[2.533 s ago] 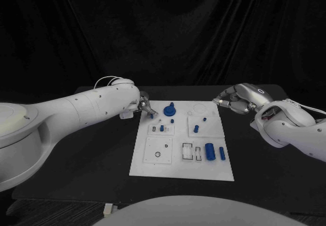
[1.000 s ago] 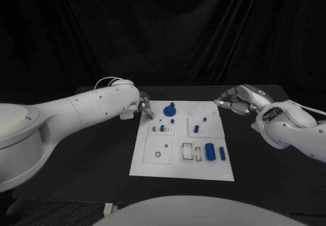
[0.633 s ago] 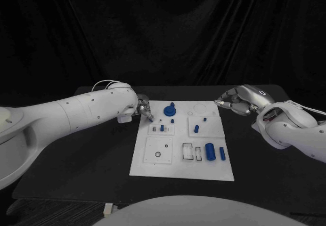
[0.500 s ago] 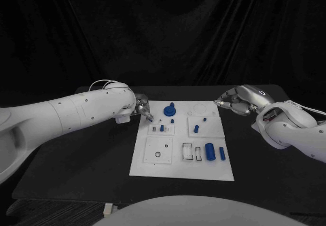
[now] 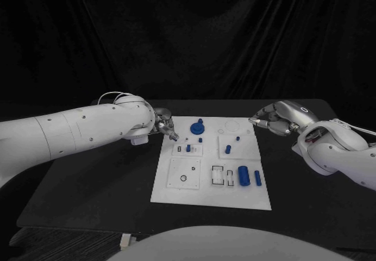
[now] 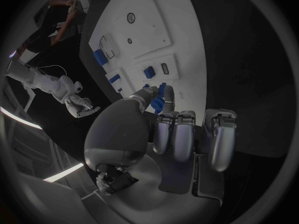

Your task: Assemble the parts on the task board

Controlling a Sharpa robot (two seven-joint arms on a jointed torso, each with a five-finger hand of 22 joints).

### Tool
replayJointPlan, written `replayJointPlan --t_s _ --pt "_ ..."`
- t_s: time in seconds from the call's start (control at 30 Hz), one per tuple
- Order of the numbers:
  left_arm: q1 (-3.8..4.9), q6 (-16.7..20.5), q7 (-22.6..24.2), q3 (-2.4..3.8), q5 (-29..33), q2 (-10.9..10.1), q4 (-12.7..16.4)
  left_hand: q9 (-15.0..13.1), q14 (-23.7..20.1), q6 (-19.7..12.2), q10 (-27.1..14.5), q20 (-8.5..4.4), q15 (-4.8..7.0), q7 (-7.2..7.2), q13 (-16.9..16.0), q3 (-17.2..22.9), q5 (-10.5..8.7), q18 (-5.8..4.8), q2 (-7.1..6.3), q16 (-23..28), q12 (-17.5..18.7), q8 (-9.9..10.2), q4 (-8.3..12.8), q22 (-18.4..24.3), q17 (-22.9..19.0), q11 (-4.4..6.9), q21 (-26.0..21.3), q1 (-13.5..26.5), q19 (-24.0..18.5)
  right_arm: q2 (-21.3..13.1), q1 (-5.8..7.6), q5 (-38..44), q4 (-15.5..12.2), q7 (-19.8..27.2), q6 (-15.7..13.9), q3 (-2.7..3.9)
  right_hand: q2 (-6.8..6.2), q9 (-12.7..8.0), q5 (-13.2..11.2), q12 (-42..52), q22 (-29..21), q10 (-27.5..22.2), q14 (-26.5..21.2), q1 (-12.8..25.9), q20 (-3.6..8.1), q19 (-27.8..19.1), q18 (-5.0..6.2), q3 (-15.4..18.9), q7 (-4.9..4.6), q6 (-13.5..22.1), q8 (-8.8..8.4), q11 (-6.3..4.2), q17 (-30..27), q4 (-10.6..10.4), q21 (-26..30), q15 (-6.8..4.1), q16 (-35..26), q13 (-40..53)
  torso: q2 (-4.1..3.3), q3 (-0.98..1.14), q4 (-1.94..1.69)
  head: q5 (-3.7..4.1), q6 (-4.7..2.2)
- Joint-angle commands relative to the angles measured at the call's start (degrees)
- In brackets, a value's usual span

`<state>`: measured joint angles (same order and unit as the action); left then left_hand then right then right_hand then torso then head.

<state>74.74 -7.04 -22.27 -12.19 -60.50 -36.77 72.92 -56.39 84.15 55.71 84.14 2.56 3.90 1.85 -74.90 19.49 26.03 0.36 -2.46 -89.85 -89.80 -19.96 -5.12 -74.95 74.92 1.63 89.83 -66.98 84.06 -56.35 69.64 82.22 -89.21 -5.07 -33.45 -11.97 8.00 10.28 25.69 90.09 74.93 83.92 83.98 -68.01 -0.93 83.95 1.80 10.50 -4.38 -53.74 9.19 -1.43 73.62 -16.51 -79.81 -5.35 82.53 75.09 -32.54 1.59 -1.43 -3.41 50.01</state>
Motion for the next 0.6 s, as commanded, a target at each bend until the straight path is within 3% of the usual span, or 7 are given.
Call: replayJointPlan --t_s 0.03,0.47,0.6 --pt "0.14 0.8 -1.2 0.05 0.2 -0.2 0.8 0.0 5.9 0.3 5.9 -0.37 0.45 0.02 -15.1 0.4 0.09 -0.36 0.09 -0.2 -0.2 0.2 0.0 -15.1 15.1 0.35 0.2 0.6 5.9 0.0 -0.26 -0.1 0.0 -0.3 0.4 0.04 0.20 -0.1 0.1 -0.1 11.7 6.1 3.2 -0.6 -0.45 2.6 0.77 0.2 -0.11 -0.2 -0.21 0.34 -0.1 0.0 0.3 0.47 -0.2 14.9 0.01 0.05 0.00 -0.14 -0.01" --pt "-0.86 1.1 -1.9 0.03 0.2 0.6 0.0 -0.1 5.9 0.4 5.9 -0.38 0.46 -0.03 -15.1 0.7 0.04 -0.36 0.21 -0.2 -0.2 0.2 -0.1 -15.1 15.1 0.37 0.2 0.8 5.9 -0.2 -0.50 -0.1 0.0 -0.2 0.2 0.04 0.21 -0.1 0.1 -0.1 11.6 6.1 3.2 -0.6 -0.45 2.6 0.78 0.2 -0.11 -0.2 -0.21 0.34 -0.2 0.0 0.4 0.47 -0.3 14.9 -0.20 -0.02 0.02 0.05 -0.01" --pt "-1.34 1.6 -1.8 0.03 0.2 1.0 -0.3 -0.1 5.9 0.4 5.9 -0.39 0.47 -0.03 -15.1 0.7 0.05 -0.36 0.22 -0.2 -0.2 0.2 -0.1 -15.1 15.1 0.38 0.2 0.9 5.9 -0.2 -0.51 -0.1 -0.1 -0.2 0.1 0.04 0.21 -0.1 0.1 -0.1 11.7 6.1 3.2 -0.7 -0.45 2.6 0.77 0.2 -0.11 -0.2 -0.22 0.35 -0.2 0.0 0.3 0.47 -0.3 14.9 -0.22 -0.02 0.10 -0.21 -0.01"
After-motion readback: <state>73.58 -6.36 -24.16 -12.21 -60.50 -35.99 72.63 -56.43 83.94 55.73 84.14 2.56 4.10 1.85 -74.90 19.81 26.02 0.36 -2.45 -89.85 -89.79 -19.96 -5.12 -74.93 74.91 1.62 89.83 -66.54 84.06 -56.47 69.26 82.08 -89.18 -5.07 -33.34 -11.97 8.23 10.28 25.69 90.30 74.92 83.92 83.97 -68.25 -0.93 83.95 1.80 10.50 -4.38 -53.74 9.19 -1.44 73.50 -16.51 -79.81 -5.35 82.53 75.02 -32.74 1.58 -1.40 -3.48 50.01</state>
